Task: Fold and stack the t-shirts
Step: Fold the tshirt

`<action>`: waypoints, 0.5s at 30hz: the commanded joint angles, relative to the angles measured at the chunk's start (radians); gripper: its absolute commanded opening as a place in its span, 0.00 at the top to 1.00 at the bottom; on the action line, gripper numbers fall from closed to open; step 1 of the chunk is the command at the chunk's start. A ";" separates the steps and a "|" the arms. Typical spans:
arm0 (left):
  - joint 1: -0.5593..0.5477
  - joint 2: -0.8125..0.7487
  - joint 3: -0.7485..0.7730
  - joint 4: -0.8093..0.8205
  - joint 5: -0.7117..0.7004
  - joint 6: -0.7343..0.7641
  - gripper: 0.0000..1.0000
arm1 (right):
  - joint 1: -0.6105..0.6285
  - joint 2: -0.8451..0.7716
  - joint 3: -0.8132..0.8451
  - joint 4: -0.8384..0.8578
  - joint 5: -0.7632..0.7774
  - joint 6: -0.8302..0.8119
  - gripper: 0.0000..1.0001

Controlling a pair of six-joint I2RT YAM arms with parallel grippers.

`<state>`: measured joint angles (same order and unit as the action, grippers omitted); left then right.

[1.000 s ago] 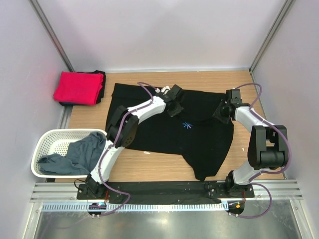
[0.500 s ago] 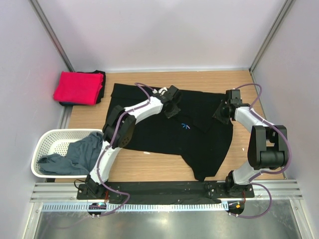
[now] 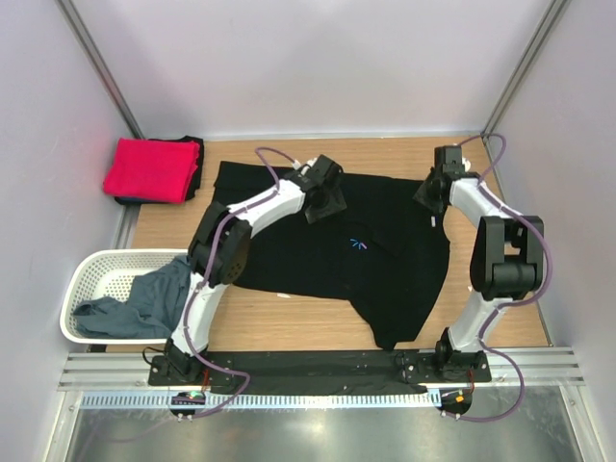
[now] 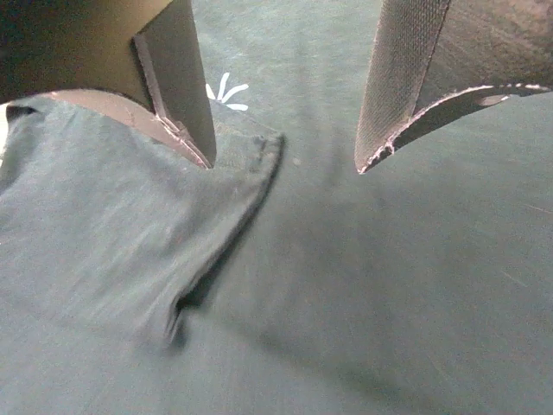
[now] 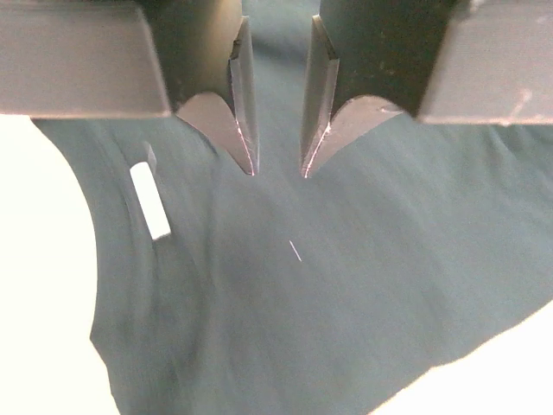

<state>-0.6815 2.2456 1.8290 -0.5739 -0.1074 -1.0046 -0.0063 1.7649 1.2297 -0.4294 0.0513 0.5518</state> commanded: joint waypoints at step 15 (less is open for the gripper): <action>0.421 -0.020 0.093 0.066 0.068 0.284 0.34 | 0.006 0.402 0.373 -0.032 0.186 -0.026 0.67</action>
<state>-0.2443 2.1818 1.9053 -0.5270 -0.0696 -0.7773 -0.0063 2.1059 1.5467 -0.4427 0.1776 0.5453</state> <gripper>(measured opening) 0.662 0.325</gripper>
